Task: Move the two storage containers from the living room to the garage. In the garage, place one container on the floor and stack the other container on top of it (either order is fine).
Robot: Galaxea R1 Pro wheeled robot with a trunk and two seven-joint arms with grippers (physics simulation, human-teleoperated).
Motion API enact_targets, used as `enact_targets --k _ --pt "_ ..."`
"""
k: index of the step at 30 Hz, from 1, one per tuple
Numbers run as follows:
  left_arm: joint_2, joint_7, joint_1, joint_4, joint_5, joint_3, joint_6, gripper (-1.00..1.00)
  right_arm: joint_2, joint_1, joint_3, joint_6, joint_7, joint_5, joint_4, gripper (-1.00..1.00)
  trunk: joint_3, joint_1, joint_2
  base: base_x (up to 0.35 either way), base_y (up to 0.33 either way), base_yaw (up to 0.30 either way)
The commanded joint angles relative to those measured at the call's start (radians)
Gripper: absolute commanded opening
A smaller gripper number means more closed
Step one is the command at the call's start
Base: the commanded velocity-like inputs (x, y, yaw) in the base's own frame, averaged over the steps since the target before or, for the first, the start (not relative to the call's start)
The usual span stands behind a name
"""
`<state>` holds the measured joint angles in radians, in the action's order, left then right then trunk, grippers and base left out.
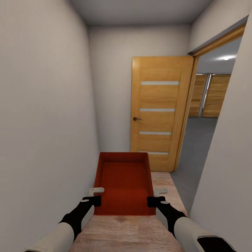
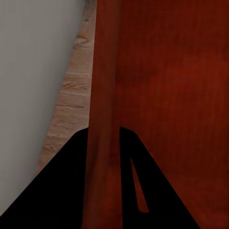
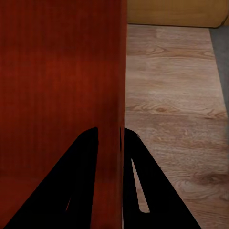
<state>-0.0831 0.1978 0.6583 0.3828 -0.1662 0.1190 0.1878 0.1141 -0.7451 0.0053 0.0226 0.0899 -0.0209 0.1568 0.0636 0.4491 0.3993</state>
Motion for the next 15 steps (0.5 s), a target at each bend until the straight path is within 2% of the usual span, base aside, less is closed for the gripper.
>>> enact_targets --k 1,15 --pt "0.002 0.015 0.000 -0.001 -0.003 -0.005 0.007 -1.00 -0.003 0.000 -0.018 -0.018 0.004 -0.016 0.004 -1.00 0.000 0.001 0.001 0.322 -0.086 0.000" --pt "0.002 0.015 0.000 -0.001 -0.003 -0.005 0.007 -1.00 -0.003 0.000 -0.018 -0.018 0.005 -0.016 0.004 -1.00 0.000 0.001 0.001 0.322 -0.086 0.000"
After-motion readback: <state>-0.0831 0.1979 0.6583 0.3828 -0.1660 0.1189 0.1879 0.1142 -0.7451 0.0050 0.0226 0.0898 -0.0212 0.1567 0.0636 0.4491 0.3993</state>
